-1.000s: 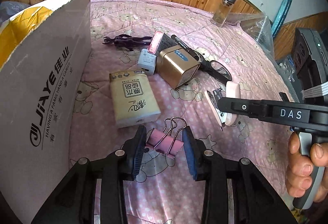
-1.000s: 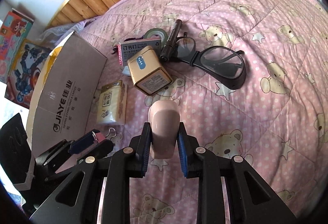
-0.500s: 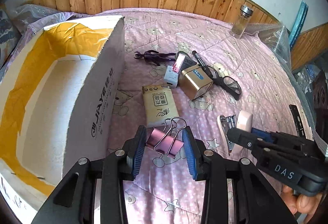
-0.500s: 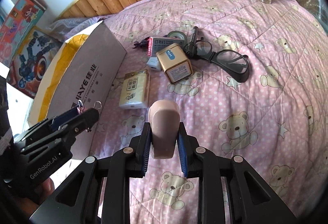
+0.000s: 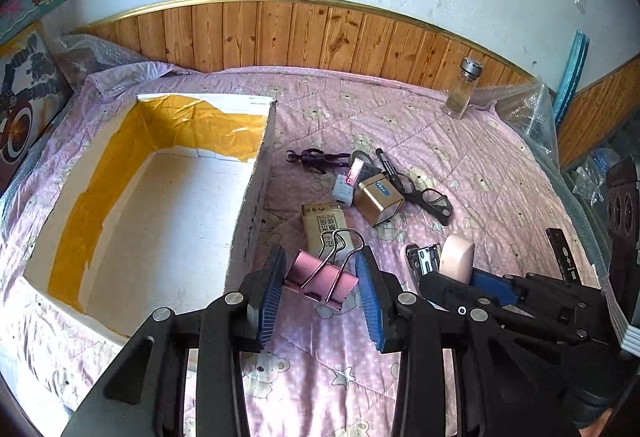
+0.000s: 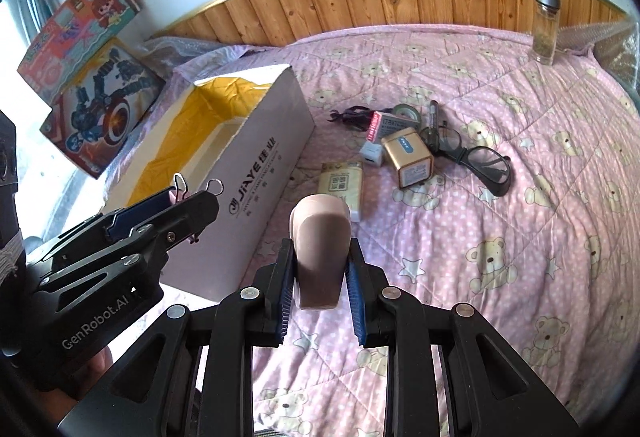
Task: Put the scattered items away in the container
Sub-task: 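Carry the clips in the left tool and stapler in the right tool over the box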
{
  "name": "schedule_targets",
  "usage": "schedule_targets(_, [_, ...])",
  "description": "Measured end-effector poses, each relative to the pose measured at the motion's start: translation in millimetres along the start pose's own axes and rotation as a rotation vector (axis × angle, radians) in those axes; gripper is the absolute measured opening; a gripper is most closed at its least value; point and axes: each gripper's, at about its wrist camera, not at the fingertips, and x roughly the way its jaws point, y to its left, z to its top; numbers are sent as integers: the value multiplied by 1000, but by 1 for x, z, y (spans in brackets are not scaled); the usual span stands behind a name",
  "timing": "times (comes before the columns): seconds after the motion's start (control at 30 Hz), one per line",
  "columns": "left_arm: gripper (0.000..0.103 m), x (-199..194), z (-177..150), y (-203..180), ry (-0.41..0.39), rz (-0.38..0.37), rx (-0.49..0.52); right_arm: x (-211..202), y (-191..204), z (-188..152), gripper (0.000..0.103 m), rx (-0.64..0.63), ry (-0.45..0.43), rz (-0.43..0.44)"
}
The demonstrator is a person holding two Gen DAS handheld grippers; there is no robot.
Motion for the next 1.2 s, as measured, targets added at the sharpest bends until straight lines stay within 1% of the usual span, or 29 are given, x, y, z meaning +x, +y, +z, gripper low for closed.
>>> schedule_targets(0.33, [37, -29, 6, 19, -61, 21, -34, -14, 42, 12, 26, -76, -25, 21])
schedule_targets(0.67, [37, -49, 18, 45, -104, 39, -68, -15, 75, 31, 26, -132, -41, 37])
schedule_targets(0.83, [37, -51, 23, 61, -111, 51, -91, -8, 90, 42, 26, -161, -38, 43])
schedule_targets(1.2, [37, -44, 39, 90, -109, 82, -116, 15, 110, 67, 26, -194, -22, 63])
